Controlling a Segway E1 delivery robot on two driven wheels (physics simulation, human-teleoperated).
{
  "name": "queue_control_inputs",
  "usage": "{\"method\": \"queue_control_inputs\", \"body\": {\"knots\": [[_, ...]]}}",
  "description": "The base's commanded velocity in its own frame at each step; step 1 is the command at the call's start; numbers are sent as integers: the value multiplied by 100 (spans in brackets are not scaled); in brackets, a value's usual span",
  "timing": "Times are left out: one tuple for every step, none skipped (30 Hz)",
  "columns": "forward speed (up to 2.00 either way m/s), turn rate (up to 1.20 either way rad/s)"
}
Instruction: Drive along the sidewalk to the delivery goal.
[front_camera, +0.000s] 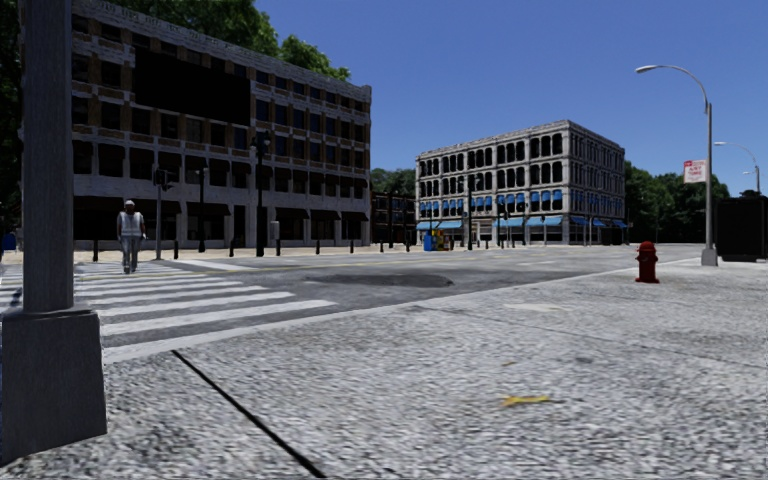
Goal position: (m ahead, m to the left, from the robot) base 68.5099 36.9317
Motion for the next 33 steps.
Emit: {"method": "queue_control_inputs", "body": {"knots": [[200, 34], [200, 34], [200, 43], [200, 51], [200, 53], [200, 53], [200, 54], [200, 54], [200, 54], [200, 54], [200, 55], [200, 56], [200, 56], [200, 56], [200, 56], [200, 56], [200, 56], [200, 56], [200, 56], [200, 56], [200, 56], [200, 56], [200, 57], [200, 59], [200, 59], [200, 61], [200, 61], [200, 61], [200, 62], [200, 62], [200, 62], [200, 62], [200, 62]]}}
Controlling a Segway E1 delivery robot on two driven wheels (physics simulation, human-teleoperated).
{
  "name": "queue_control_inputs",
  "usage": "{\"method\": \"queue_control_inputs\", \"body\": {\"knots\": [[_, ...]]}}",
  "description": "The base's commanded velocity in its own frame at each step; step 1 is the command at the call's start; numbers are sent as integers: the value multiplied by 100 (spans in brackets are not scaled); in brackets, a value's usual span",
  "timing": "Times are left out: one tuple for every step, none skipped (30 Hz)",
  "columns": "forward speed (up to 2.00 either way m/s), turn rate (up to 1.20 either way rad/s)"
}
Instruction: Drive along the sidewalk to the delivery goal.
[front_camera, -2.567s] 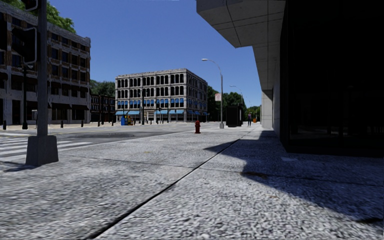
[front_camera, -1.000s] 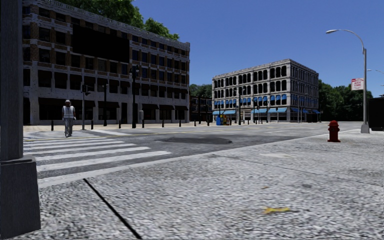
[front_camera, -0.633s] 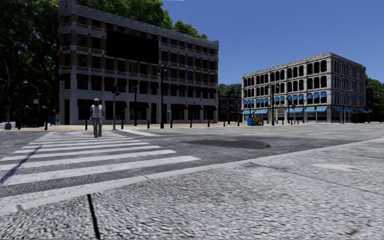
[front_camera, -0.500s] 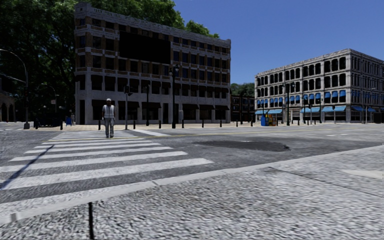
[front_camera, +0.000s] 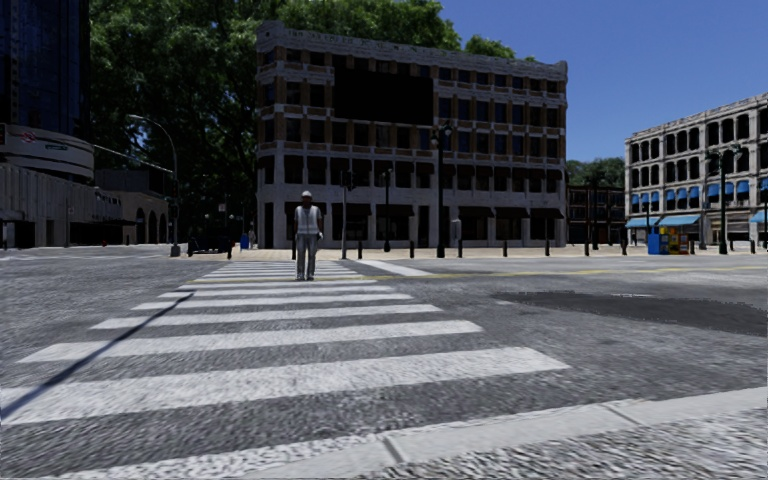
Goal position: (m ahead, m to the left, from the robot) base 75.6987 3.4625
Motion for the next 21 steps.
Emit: {"method": "queue_control_inputs", "body": {"knots": [[200, 62], [200, 62], [200, 62], [200, 62], [200, 62], [200, 62], [200, 62], [200, 62], [200, 62], [200, 62], [200, 62], [200, 62], [200, 62], [200, 62], [200, 62], [200, 62], [192, 62], [192, 62], [184, 62], [179, 62], [177, 62]]}}
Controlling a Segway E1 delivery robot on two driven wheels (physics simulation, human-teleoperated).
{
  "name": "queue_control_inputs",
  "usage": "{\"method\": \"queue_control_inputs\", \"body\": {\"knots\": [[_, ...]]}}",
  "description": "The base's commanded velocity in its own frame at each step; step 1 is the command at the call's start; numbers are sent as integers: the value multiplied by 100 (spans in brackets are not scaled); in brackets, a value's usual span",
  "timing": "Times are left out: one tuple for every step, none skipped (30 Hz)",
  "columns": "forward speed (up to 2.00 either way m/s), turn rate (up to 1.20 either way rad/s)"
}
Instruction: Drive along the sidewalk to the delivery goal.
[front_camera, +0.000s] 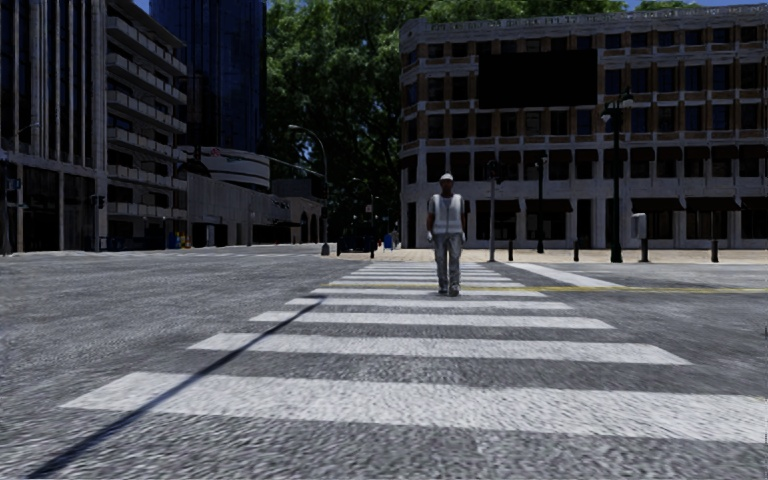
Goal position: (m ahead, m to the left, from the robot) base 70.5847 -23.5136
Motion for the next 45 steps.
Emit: {"method": "queue_control_inputs", "body": {"knots": [[177, 62], [177, 62], [172, 62], [167, 62], [167, 62], [164, 62], [161, 62], [159, 60], [159, 60], [156, 51], [152, 40], [146, 25], [146, 25], [139, 15], [134, 5], [132, 0], [132, 0], [131, 0], [131, 0], [131, 0], [131, 0], [131, 0], [132, 0], [132, 0], [200, 0], [200, 0], [200, 0], [200, 0], [200, 0], [200, 0], [200, 0], [200, 0], [200, 0], [200, 0], [200, 0], [200, 0], [200, 0], [200, 0], [200, 0], [200, 0], [200, 0], [200, 0], [200, 0], [200, 0], [200, 0]]}}
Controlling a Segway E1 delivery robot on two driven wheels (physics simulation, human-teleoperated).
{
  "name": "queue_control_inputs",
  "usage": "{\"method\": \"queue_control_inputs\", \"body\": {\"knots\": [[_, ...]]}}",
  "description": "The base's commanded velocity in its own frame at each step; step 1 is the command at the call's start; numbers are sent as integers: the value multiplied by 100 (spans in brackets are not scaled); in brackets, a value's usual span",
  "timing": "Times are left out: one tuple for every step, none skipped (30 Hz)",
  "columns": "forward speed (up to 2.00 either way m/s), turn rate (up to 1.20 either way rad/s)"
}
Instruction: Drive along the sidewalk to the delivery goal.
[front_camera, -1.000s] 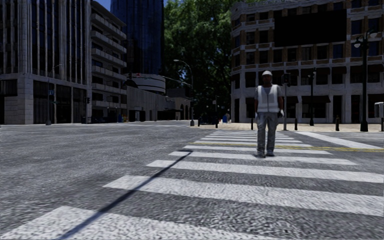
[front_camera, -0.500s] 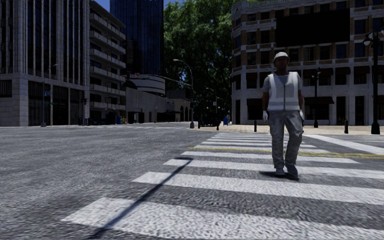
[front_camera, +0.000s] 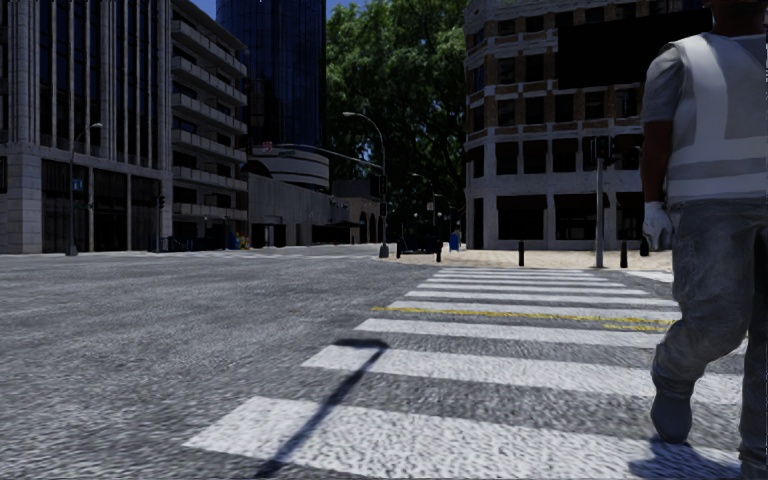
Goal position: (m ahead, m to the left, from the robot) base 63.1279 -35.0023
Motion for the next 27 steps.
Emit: {"method": "queue_control_inputs", "body": {"knots": [[200, 0], [200, 0], [200, 0], [200, 0], [200, -5], [200, -5], [200, -16], [200, -21], [200, -23], [200, -23], [200, -24], [200, -24], [200, -24], [200, -24], [200, -24], [200, -24], [200, -24], [200, -24], [200, -24], [200, -24], [200, -24], [200, -24], [200, -24], [200, -24], [200, -24], [200, -24], [200, -24]]}}
